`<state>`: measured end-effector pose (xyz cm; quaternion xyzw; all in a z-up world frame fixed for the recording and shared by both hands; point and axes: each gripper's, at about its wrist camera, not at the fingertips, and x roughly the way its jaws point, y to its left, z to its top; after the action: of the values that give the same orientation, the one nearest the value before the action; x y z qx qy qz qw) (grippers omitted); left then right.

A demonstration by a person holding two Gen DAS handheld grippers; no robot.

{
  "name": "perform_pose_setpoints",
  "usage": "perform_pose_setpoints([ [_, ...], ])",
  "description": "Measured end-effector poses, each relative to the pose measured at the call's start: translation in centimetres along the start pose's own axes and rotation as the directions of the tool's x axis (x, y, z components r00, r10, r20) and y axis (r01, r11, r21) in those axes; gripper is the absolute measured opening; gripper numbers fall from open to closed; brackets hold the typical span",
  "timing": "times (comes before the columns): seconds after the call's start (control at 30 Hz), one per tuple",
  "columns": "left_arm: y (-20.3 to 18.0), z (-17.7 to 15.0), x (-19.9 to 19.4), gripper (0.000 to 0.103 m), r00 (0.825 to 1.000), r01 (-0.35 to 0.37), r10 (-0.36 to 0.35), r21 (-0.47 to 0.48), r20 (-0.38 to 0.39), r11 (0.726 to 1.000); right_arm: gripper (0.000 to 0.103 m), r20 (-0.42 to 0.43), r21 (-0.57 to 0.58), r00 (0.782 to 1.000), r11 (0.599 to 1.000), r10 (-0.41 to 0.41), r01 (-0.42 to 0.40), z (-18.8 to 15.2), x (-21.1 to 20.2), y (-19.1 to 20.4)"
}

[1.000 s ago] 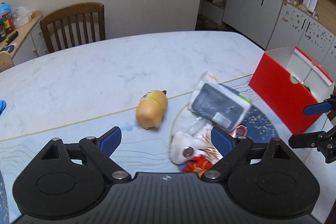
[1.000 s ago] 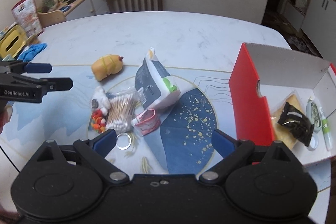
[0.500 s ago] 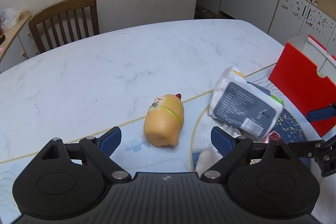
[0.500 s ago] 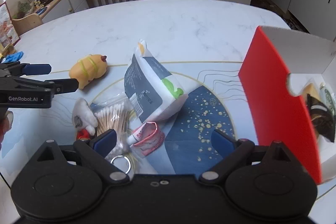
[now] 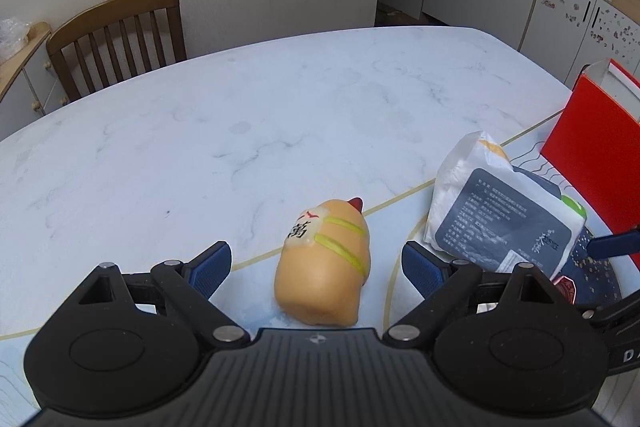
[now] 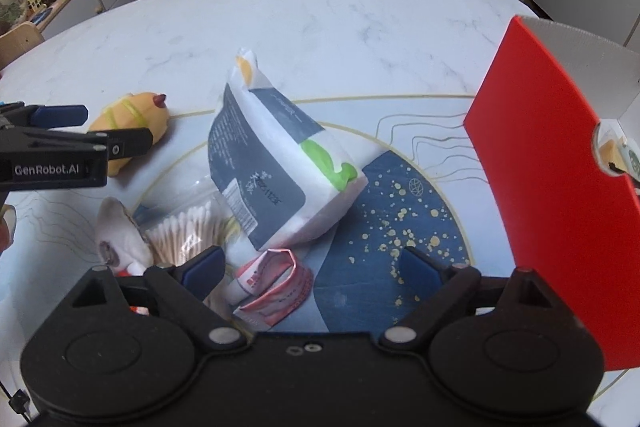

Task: Organize objects
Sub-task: 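Grasp the orange squishy toy with the left gripper while the right gripper grasps the red-white tube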

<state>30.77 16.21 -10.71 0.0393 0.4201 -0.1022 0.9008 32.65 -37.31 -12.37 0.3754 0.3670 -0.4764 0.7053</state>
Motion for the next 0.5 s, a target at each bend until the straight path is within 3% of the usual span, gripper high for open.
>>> perform_pose_setpoints([
  [0.33, 0.1, 0.3, 1.6, 0.092, 1.000, -0.004, 0.004, 0.007, -0.010, 1.000, 0.084, -0.006, -0.035, 1.000, 0.999, -0.018, 0.017, -1.5, 0.4, 0.0],
  [0.5, -0.1, -0.1, 1.9, 0.092, 1.000, -0.006, 0.006, 0.019, -0.009, 1.000, 0.075, 0.010, -0.051, 1.000, 0.999, -0.015, 0.015, -2.0, 0.0, -0.2],
])
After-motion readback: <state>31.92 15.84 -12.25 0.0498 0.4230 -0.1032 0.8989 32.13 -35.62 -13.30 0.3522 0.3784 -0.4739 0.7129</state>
